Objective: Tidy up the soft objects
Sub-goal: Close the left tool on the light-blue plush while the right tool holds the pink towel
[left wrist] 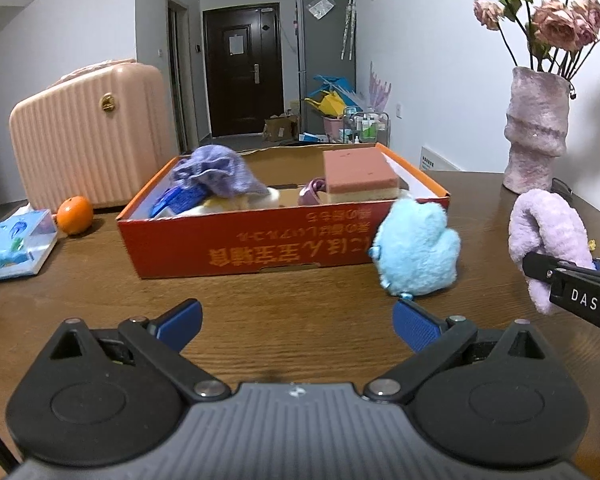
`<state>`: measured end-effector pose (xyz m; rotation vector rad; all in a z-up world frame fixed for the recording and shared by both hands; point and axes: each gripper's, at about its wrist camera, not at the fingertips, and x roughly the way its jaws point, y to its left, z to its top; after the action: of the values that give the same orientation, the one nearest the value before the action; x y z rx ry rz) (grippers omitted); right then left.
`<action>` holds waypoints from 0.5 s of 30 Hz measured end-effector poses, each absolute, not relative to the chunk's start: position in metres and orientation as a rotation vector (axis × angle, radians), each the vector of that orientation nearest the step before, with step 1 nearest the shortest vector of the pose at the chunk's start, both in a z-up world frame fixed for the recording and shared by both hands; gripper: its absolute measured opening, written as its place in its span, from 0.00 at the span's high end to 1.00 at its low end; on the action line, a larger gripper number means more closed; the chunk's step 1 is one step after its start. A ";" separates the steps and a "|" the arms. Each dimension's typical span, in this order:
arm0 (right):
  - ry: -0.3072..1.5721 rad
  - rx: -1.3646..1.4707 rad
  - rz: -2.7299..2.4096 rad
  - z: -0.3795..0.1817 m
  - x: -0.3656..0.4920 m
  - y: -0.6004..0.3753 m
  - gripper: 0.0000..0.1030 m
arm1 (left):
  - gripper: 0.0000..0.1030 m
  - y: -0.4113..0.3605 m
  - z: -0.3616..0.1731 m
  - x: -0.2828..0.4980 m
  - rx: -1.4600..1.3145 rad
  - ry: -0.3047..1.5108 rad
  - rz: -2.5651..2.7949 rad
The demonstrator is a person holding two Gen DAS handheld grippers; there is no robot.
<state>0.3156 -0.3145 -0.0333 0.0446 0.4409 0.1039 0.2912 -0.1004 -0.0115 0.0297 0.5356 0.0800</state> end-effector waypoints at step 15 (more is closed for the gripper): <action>0.449 0.084 0.046 -0.038 0.337 -0.347 0.69 | 0.00 -0.157 -0.023 0.337 0.077 0.547 0.054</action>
<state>0.3366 -0.3468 -0.0376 0.0840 0.4489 0.0455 0.3371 -0.1574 -0.0226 0.0767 0.5473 0.0537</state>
